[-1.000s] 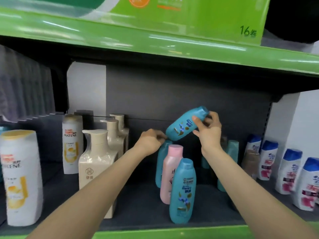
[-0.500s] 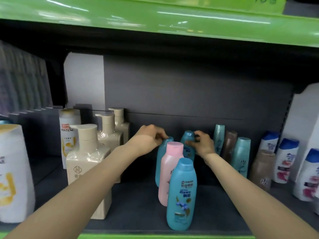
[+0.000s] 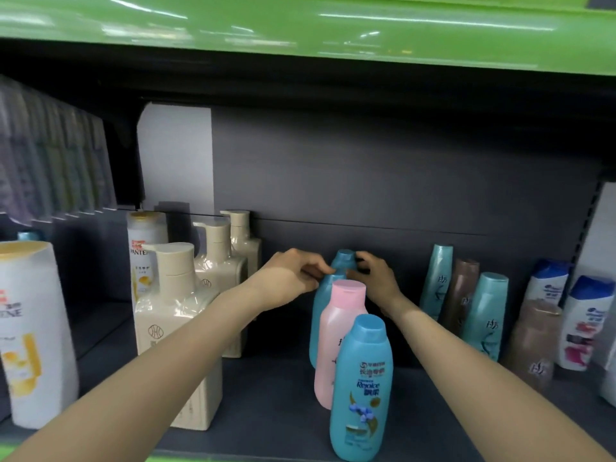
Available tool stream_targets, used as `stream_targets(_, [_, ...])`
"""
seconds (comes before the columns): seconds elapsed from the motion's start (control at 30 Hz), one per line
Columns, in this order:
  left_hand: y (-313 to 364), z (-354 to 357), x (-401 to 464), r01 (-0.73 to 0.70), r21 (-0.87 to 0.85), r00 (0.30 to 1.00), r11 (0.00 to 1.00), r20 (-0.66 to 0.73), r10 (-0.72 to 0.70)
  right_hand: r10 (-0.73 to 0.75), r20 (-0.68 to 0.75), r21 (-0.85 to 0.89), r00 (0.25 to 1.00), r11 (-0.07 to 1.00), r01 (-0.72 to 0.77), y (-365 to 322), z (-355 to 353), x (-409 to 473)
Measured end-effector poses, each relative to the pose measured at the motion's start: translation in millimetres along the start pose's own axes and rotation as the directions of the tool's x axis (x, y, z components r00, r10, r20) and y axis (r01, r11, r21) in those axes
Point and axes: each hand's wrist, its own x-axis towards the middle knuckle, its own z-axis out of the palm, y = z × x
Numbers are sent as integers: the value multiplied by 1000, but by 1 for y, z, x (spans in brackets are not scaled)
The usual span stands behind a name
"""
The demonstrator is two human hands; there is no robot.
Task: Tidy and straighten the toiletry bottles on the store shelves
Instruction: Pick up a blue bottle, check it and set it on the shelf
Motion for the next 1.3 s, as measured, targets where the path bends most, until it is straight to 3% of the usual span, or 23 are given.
stream_targets(0.17, [0,1,0,8,29,1000,1000,-8,-8,-9,80,-94,997,995,16,-8,3,16])
stream_targets(0.33, [2,1,0,22,36,1000,999,-18,-21,18,133,-60,991,998,-10,-12,-4,22])
stream_targets(0.73, [-2,4,-4,29,-51,999,998,-40,-31,-33,140,-121,990,991,50,-8,6,27])
stream_targets(0.93, [1,10,-9,17,4,990,1000,-138,-16,-41,-25,-208,999,978,35,-31,-4,9])
stream_targets(1.1, [4,5,-10,1,-17,960,1000,-281,-6,-24,-43,-44,999,999,22,-68,-23,-27])
stream_targets(1.3, [22,-11,-38,-48,-67,947,997,-321,23,-96,-174,-146,980,987,71,-110,-33,-81])
